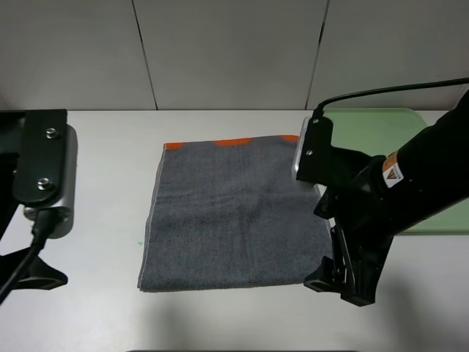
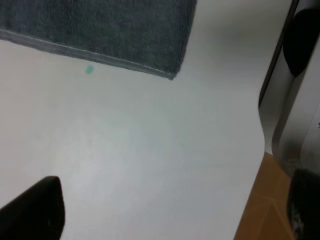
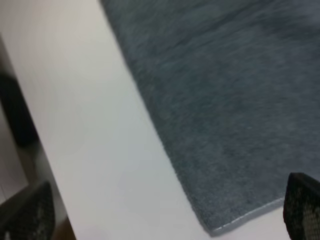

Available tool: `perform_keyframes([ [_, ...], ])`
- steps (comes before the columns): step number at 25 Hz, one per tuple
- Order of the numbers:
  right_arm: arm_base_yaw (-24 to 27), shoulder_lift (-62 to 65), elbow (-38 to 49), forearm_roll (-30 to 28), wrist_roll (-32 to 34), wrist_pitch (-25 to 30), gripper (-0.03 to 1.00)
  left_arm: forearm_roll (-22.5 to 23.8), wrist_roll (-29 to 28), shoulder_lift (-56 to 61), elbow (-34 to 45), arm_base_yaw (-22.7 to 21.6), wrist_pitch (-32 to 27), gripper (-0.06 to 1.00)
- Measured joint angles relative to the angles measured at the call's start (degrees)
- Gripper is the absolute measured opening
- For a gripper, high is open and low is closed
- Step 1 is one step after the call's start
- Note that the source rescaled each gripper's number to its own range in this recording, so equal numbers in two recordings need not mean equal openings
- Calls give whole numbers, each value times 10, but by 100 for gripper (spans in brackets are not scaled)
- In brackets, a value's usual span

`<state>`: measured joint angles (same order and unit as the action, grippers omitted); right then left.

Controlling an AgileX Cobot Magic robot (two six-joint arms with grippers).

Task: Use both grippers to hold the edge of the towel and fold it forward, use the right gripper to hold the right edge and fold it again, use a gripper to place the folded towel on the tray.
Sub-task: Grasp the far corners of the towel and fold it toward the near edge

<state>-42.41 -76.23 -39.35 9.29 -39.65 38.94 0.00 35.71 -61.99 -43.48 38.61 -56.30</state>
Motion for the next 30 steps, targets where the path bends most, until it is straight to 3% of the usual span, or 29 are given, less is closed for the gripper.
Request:
perform_keyframes([
  [11, -27, -106, 0, -78, -3, -41, 100, -38, 60, -94, 0, 0, 42, 88],
  [30, -27, -236, -1, -182, -3, -107, 100, -44, 82, -129, 0, 0, 56, 88],
])
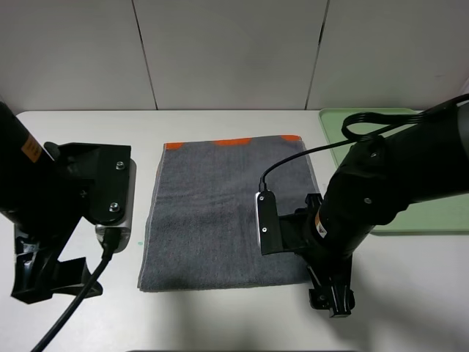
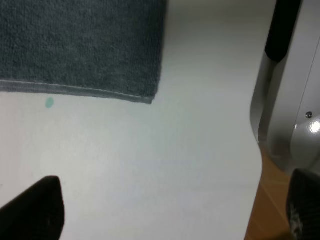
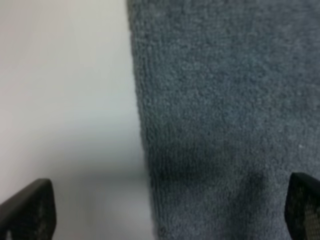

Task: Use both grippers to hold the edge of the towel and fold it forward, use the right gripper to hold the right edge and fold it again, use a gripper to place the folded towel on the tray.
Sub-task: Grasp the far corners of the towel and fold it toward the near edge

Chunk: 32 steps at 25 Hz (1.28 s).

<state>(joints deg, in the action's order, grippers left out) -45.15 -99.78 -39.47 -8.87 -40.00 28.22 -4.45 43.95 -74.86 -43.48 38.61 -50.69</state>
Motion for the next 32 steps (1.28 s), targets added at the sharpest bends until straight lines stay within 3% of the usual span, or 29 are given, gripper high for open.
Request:
perform_keyframes([
  [19, 0, -44, 1, -24, -4, -18, 100, -7, 27, -13, 3, 0, 22, 88],
  [32, 0, -46, 0, 23, -4, -23, 100, -14, 46, -110, 53, 0, 139, 88],
])
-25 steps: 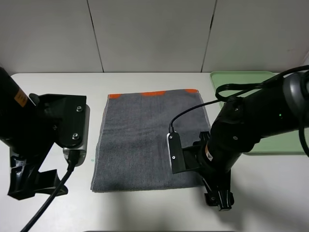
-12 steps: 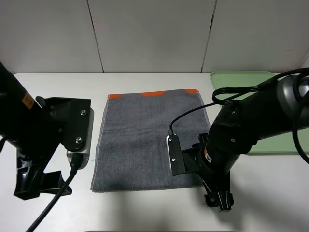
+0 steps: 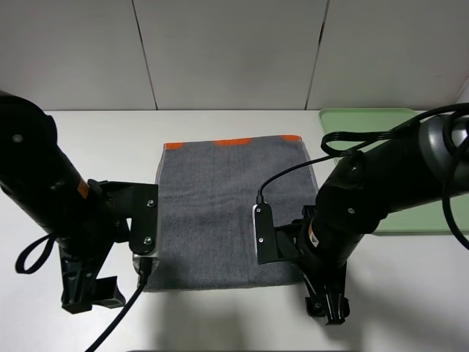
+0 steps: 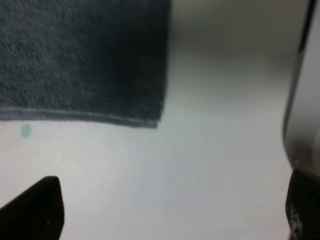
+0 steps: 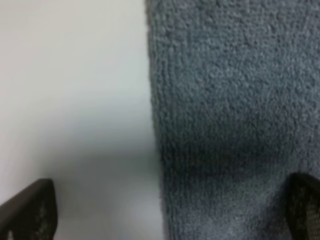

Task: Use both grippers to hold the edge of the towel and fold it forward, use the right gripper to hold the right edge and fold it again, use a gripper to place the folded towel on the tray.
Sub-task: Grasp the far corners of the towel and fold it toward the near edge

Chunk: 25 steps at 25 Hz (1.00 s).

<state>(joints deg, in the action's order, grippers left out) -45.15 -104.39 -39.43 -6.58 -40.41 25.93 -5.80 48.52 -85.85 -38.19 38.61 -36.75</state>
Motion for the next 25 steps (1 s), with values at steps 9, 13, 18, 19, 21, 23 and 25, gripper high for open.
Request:
perform_keyframes([
  [9, 0, 0, 0, 25, 0, -7, 100, -18, 4, -79, 1, 0, 75, 88],
  [13, 0, 0, 0, 27, 0, -9, 100, -44, 22, -97, 1, 0, 104, 88],
  [18, 0, 0, 0, 32, 0, -14, 100, -59, 29, -120, -14, 0, 116, 88],
  [19, 0, 0, 0, 32, 0, -15, 100, -60, 29, -125, -20, 0, 117, 88],
  [21, 0, 0, 0, 34, 0, -16, 100, -62, 29, -137, -29, 0, 117, 88],
  [23, 0, 0, 0, 35, 0, -16, 100, -68, 30, -145, -36, 0, 118, 88],
  [25, 0, 0, 0, 36, 0, -17, 100, -74, 30, -151, -40, 0, 121, 88],
])
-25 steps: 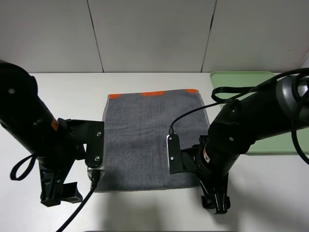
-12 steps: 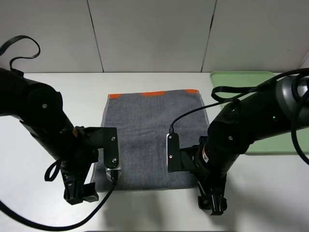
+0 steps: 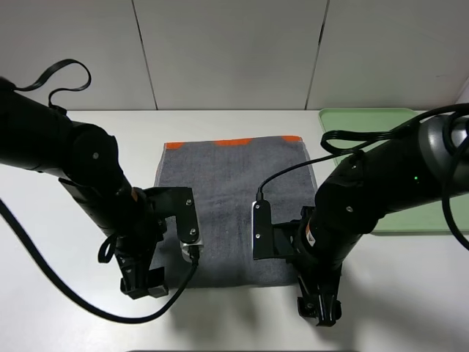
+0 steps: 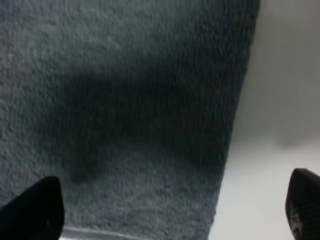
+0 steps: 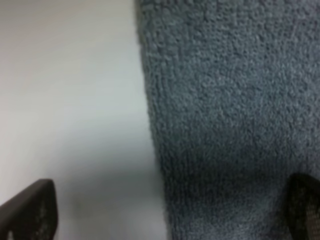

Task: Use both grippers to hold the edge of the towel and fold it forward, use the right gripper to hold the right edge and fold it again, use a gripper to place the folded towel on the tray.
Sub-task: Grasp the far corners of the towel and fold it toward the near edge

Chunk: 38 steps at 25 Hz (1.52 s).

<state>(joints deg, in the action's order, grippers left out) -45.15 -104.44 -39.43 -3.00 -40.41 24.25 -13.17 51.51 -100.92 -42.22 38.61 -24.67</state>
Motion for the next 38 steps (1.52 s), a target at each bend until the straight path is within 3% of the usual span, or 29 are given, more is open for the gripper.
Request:
perform_keyframes([
  [16, 0, 0, 0, 2, 0, -2, 100, -3, 0, -46, -3, 0, 15, 86],
  [23, 0, 0, 0, 2, 0, -2, 100, -3, 0, -47, -3, 0, 25, 74],
  [35, 0, 0, 0, 3, 0, -2, 100, -3, 0, -47, -3, 0, 23, 41],
  [38, 0, 0, 0, 3, 0, -4, 92, -3, 0, -47, -3, 0, 22, 34],
])
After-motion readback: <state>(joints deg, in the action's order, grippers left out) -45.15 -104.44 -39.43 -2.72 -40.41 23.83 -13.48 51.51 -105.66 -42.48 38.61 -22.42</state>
